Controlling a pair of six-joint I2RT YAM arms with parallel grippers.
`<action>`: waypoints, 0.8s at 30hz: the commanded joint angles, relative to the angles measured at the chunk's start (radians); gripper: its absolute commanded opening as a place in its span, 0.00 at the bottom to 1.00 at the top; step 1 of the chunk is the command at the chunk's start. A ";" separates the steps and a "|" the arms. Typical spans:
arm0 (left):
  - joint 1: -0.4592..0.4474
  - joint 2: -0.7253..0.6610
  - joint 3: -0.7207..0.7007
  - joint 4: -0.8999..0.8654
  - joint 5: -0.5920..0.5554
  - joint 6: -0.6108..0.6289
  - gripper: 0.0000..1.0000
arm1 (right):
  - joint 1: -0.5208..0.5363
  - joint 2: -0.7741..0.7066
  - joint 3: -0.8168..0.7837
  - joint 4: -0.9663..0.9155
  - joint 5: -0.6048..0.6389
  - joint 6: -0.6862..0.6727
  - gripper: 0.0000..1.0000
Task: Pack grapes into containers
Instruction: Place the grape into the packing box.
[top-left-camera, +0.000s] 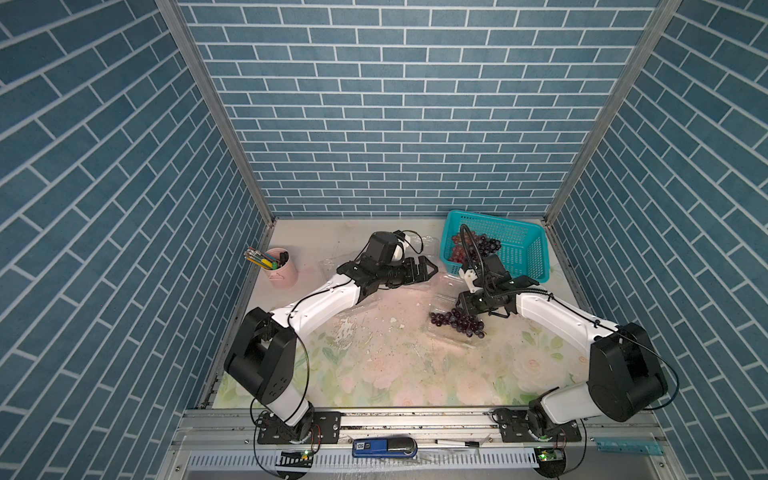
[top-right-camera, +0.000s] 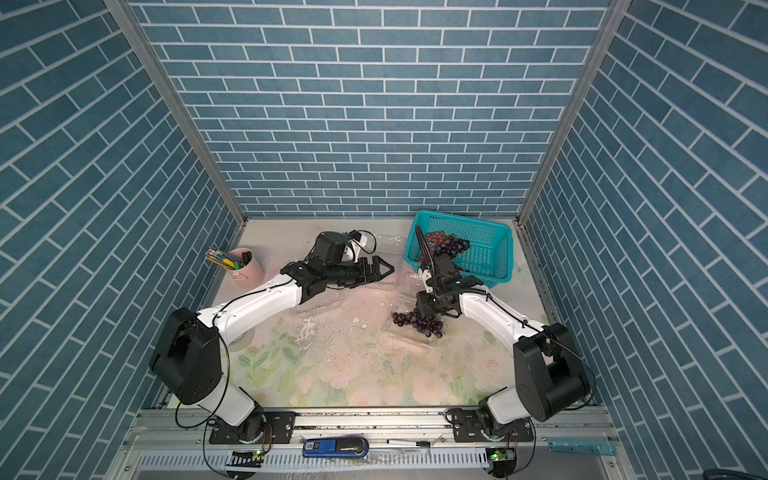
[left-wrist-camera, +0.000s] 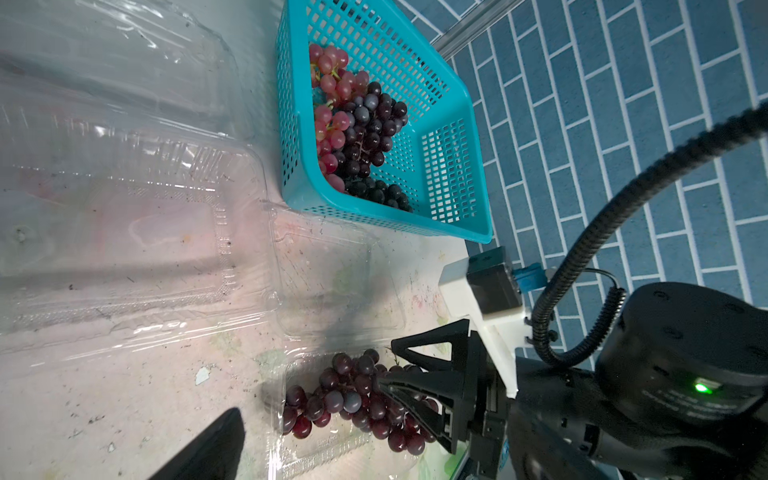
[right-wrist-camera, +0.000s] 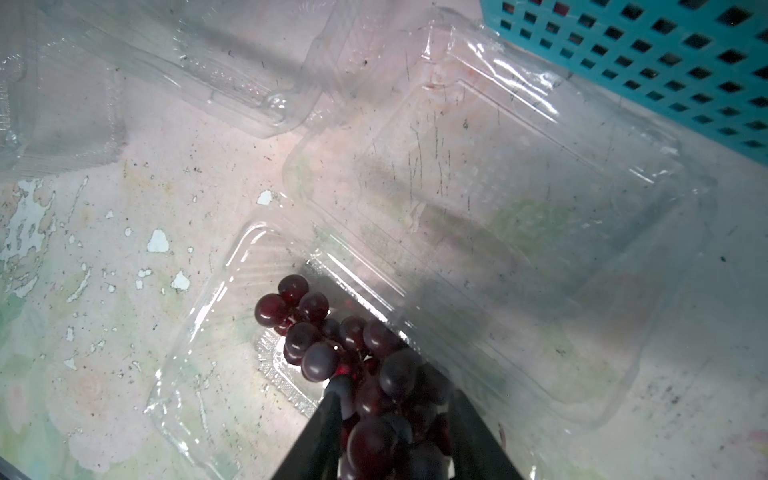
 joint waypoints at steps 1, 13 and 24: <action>0.005 0.013 -0.035 0.020 0.021 -0.014 1.00 | 0.003 0.003 0.005 0.005 0.020 0.006 0.47; 0.005 -0.003 -0.164 0.106 0.071 -0.093 1.00 | -0.007 -0.135 0.047 -0.226 -0.011 0.154 0.62; -0.014 0.029 -0.243 0.253 0.100 -0.206 0.99 | 0.014 -0.174 -0.073 -0.149 -0.217 0.272 0.66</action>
